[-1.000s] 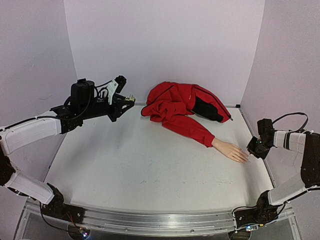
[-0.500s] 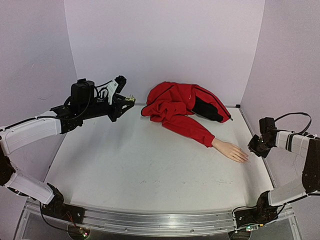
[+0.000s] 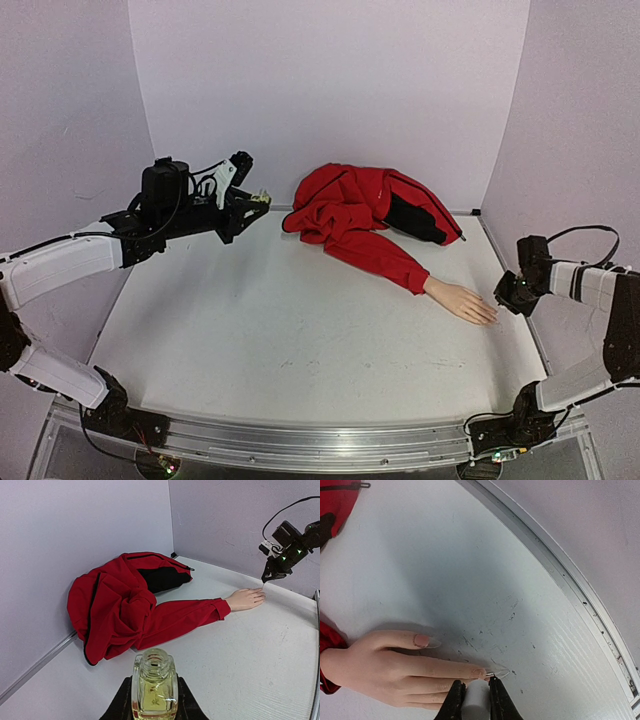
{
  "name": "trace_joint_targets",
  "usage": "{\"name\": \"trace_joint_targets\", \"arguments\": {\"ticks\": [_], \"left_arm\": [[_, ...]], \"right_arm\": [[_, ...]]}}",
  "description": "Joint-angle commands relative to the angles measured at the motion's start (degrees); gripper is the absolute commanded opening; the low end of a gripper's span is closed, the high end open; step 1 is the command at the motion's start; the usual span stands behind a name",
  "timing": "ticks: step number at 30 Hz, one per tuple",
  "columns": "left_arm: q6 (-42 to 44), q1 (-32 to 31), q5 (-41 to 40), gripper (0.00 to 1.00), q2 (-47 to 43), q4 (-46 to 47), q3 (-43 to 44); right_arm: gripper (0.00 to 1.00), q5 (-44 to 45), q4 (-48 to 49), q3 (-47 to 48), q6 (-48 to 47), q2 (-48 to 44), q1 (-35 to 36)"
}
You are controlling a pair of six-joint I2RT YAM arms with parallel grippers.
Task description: Paint the nails
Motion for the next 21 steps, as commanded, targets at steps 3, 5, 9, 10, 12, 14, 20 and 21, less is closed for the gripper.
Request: {"name": "trace_joint_targets", "arguments": {"ticks": [3,5,9,10,12,14,20,21], "left_arm": [[0.03,0.30,0.76,0.00,-1.11,2.87,1.86],[0.08,0.31,0.82,0.00,-0.92,2.94,2.01],[0.15,0.31,0.74,0.00,-0.74,2.90,1.97],[0.11,0.31,0.79,0.00,-0.70,2.87,2.07],[0.10,0.26,0.74,0.00,-0.67,2.86,2.10],[0.13,0.26,0.77,0.00,-0.64,2.86,2.06],[0.23,0.28,0.70,0.00,-0.70,2.91,1.94],[0.21,0.26,0.67,0.00,-0.67,2.91,1.96]], "right_arm": [[0.00,-0.55,-0.09,0.07,-1.01,1.08,-0.24],[0.00,-0.76,-0.10,0.06,-1.14,1.16,-0.24],[0.00,-1.03,-0.06,0.05,-1.24,1.42,-0.23],[0.00,-1.01,-0.06,0.03,-1.36,1.18,-0.24],[0.00,-0.80,-0.08,-0.03,-1.35,0.94,-0.24],[0.00,-0.79,-0.06,-0.03,-1.33,0.96,-0.24],[0.00,-0.83,-0.06,-0.10,-1.30,0.58,-0.22],[0.00,-0.81,-0.09,-0.12,-1.27,0.49,-0.21]]}}
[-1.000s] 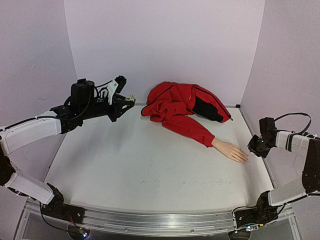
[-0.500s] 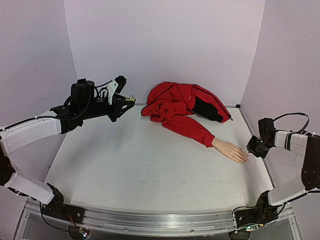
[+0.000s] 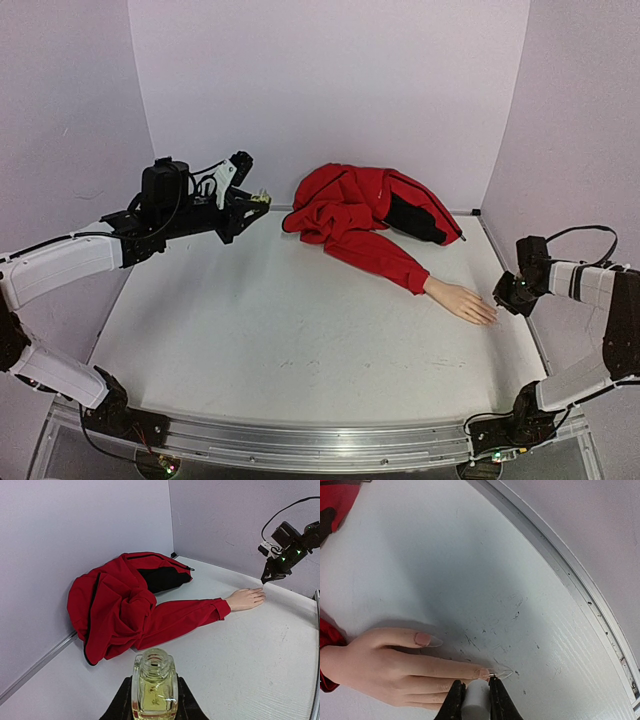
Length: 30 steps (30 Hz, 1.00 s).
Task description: Paint the nails
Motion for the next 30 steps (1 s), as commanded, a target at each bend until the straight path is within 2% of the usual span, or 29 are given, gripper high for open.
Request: {"name": "trace_joint_targets", "arguments": {"ticks": [1,11,30], "left_arm": [[0.21,0.28,0.65,0.00,-0.67,2.89,1.99],[0.18,0.30,0.78,0.00,-0.73,2.91,2.07],[0.14,0.24,0.56,0.00,-1.12,2.86,1.67]], "right_arm": [[0.00,0.17,-0.65,-0.12,-0.55,-0.56,-0.23],[0.00,0.37,1.08,-0.45,-0.46,-1.35,-0.24],[0.00,3.69,-1.92,-0.33,2.07,-0.18,-0.24]]}}
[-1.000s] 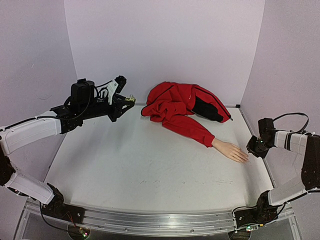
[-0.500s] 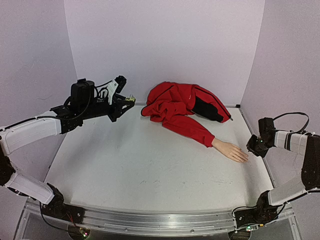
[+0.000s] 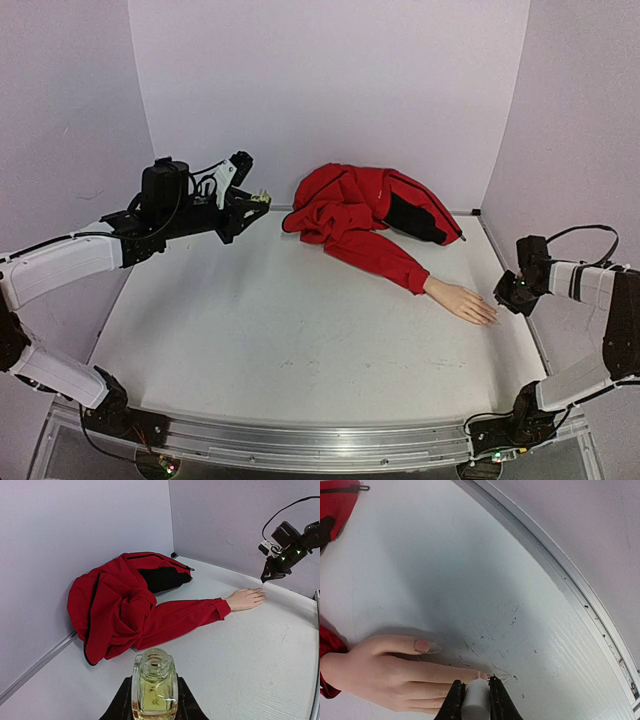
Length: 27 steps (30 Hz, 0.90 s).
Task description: Paint the nails
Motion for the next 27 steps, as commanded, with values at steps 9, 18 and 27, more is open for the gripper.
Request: {"name": "trace_joint_targets", "arguments": {"ticks": [9,18,27], "left_arm": [[0.29,0.31,0.50,0.00,-1.25,2.94,1.68],[0.53,0.26,0.22,0.00,-1.76,2.87,1.41],[0.22,0.31,0.67,0.00,-1.59,2.87,1.58]], "right_arm": [[0.00,5.11,-3.71,0.67,1.71,1.43,-0.19],[0.00,4.74,-4.83,1.45,1.14,0.84,-0.24],[0.00,-0.81,-4.94,0.56,-0.11,-2.82,-0.24]]}}
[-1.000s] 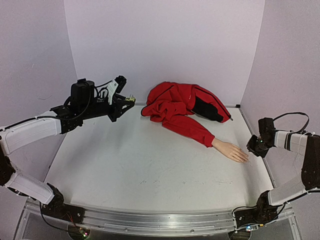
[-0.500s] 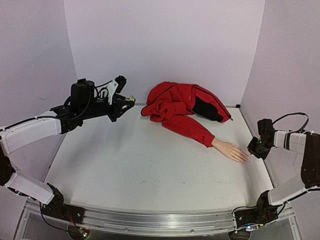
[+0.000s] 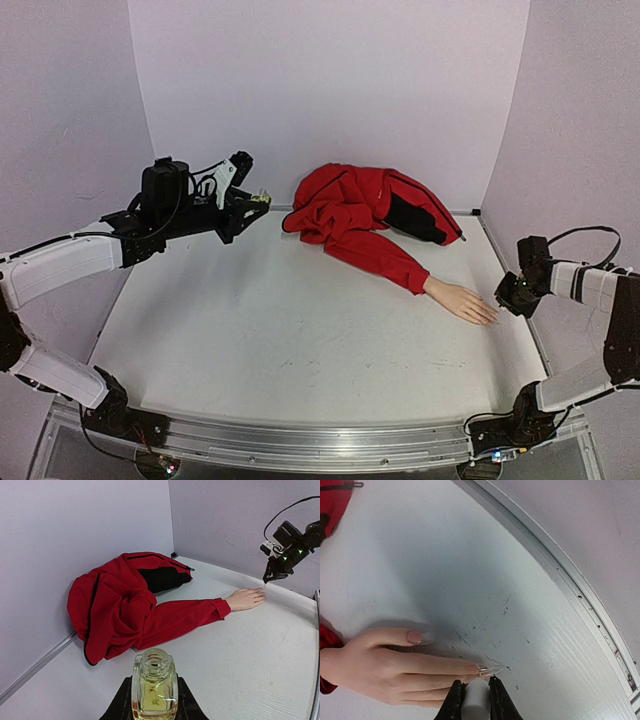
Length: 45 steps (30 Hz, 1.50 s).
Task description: Paint the nails
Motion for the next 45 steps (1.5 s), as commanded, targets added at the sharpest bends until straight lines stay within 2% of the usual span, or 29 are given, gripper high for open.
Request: {"name": "trace_joint_targets", "arguments": {"ticks": [1,14,45], "left_arm": [[0.15,0.26,0.72,0.00,-1.62,2.90,1.58],[0.12,0.30,0.76,0.00,-1.95,2.86,1.49],[0.30,0.30,0.63,0.00,-1.85,2.91,1.54]], "right_arm": [[0.00,-1.20,-1.82,0.52,-0.92,-1.52,-0.24],[0.00,-0.52,0.94,-0.51,-1.82,-1.53,-0.23],[0.00,3.23,0.66,1.16,-0.96,2.78,-0.24]]}}
